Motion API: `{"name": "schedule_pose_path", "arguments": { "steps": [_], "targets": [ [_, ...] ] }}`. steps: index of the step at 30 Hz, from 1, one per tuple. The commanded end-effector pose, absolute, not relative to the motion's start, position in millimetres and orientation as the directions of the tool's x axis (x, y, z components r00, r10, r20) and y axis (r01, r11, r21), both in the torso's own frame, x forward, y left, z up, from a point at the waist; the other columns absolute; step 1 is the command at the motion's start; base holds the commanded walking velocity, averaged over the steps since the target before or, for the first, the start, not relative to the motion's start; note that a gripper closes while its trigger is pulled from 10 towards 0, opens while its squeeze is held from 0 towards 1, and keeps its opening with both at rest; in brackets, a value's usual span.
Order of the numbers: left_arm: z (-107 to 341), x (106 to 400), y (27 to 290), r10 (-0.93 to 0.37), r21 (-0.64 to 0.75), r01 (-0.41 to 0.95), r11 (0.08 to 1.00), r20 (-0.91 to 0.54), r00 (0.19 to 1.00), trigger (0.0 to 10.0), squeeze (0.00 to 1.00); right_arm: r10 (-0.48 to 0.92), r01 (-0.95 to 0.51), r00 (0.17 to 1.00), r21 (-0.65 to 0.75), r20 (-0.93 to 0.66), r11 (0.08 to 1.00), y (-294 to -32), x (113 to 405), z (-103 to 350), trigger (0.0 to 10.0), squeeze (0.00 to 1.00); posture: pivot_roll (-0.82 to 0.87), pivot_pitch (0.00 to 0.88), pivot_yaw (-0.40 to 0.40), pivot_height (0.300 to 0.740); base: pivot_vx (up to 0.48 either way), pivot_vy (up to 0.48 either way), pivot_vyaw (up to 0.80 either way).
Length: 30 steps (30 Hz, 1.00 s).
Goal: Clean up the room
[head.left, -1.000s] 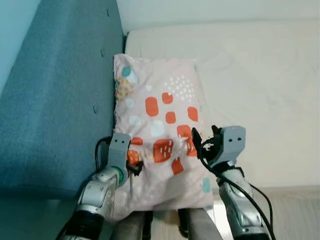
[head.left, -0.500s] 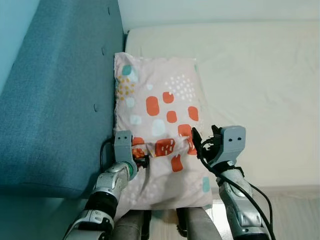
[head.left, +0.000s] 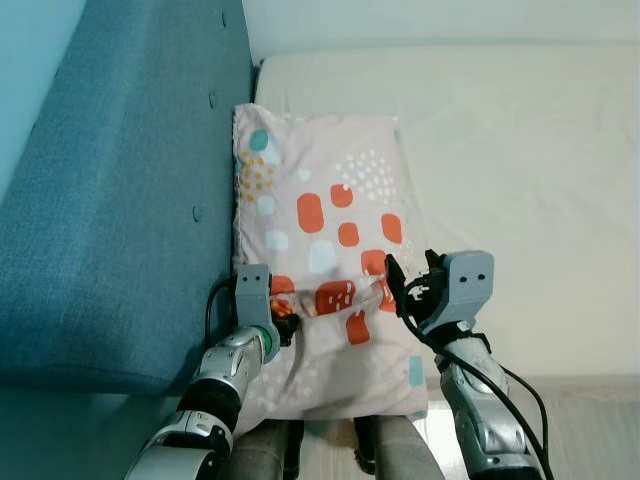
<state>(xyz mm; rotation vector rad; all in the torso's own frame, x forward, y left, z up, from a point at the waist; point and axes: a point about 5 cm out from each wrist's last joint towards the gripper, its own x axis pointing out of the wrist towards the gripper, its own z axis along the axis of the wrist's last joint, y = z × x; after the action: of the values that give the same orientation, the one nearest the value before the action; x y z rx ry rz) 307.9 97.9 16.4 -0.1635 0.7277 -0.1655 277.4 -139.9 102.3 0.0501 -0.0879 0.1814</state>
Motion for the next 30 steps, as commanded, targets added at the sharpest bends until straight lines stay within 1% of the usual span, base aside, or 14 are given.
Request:
{"name": "schedule_pose_path", "arguments": {
  "steps": [1,15,16,17,18,19,20,21,22,23,26,27,28,30],
  "targets": [
    [4.2,296.7,96.5,-0.225,-0.208,0.11,0.972,-0.683,0.695,0.0,0.0,0.174,-0.178,0.983,0.063,0.059,0.982,-140.2,275.4,94.8,10.0,0.0,-0.11,0.233,0.091,0.74,0.0,0.0,0.0],
    [14.9,298.8,105.6,-0.227,-0.188,0.138,0.972,-0.631,0.742,0.0,0.0,0.174,-0.177,0.983,0.063,0.061,0.982,-142.0,279.5,94.5,10.0,0.0,-0.11,0.196,0.087,0.74,0.0,0.0,0.0],
    [30.7,302.8,102.6,-0.246,-0.157,0.189,0.969,-0.558,0.792,0.0,0.0,0.175,-0.179,0.983,0.062,0.061,0.982,-142.2,281.9,94.4,10.0,0.0,-0.11,0.171,0.081,0.74,0.0,0.0,0.0],
    [30.7,302.8,102.6,-0.246,-0.157,0.189,0.969,-0.558,0.792,0.0,0.0,0.175,-0.179,0.983,0.062,0.061,0.982,-142.2,281.9,94.4,10.0,0.0,-0.11,0.171,0.081,0.74,0.0,0.0,0.0],
    [38.7,304.5,100.5,-0.256,-0.144,0.212,0.967,-0.52,0.815,0.0,0.0,0.177,-0.18,0.982,0.061,0.062,0.982,-142.1,283.0,94.5,10.0,0.0,-0.11,0.171,0.081,0.74,0.0,0.0,0.0],
    [57.7,310.0,95.2,-0.276,-0.093,0.262,0.961,-0.429,0.86,0.0,0.0,0.179,-0.182,0.982,0.059,0.065,0.981,-142.0,285.0,95.4,10.0,0.0,-0.11,0.154,0.077,0.74,0.0,0.0,0.0],
    [75.2,313.8,89.9,-0.295,-0.057,0.294,0.954,-0.347,0.89,0.9,0.0,0.18,-0.184,0.981,0.058,0.069,0.981,-142.0,286.8,96.6,10.0,0.0,-0.11,0.15,0.077,0.74,0.0,0.0,0.0],
    [92.0,317.3,84.9,-0.309,-0.023,0.315,0.949,-0.273,0.911,10.0,0.0,0.18,-0.184,0.981,0.057,0.074,0.981,-142.1,288.4,97.8,10.0,0.0,-0.11,0.146,0.076,0.74,0.0,0.0,0.0],
    [92.0,317.3,84.9,-0.309,-0.023,0.315,0.949,-0.273,0.911,10.0,0.0,0.18,-0.184,0.981,0.057,0.074,0.981,-142.1,288.4,97.8,10.0,0.0,-0.11,0.146,0.076,0.74,0.0,0.0,0.0],
    [121.8,322.1,74.1,-0.357,-0.011,0.359,0.933,-0.146,0.923,10.0,0.0,0.179,-0.183,0.981,0.054,0.08,0.982,-142.7,291.0,99.6,10.0,0.0,-0.11,0.139,0.073,0.74,0.0,0.0,0.0],
    [150.2,326.9,64.5,-0.392,0.036,0.393,0.919,-0.026,0.919,10.0,0.0,0.175,-0.18,0.981,0.051,0.085,0.982,-143.8,293.3,101.2,10.0,0.0,-0.11,0.13,0.071,0.74,0.0,0.0,0.0],
    [150.2,326.9,64.5,-0.392,0.036,0.393,0.919,-0.026,0.919,10.0,0.0,0.175,-0.18,0.981,0.051,0.085,0.982,-143.8,293.3,101.2,10.0,0.0,-0.11,0.13,0.071,0.74,0.0,0.0,0.0],
    [162.2,328.8,61.1,-0.399,0.076,0.397,0.915,0.021,0.917,10.0,0.0,0.173,-0.178,0.981,0.049,0.087,0.983,-144.3,293.9,101.7,10.0,0.0,-0.12,0.128,0.072,0.74,0.0,0.0,0.0],
    [175.1,330.4,56.3,-0.41,0.103,0.403,0.91,0.067,0.91,10.0,0.0,0.17,-0.175,0.981,0.045,0.089,0.984,-145.4,294.1,102.0,10.0,0.0,-0.12,0.125,0.073,0.74,0.0,0.0,0.0]
  ]
}}
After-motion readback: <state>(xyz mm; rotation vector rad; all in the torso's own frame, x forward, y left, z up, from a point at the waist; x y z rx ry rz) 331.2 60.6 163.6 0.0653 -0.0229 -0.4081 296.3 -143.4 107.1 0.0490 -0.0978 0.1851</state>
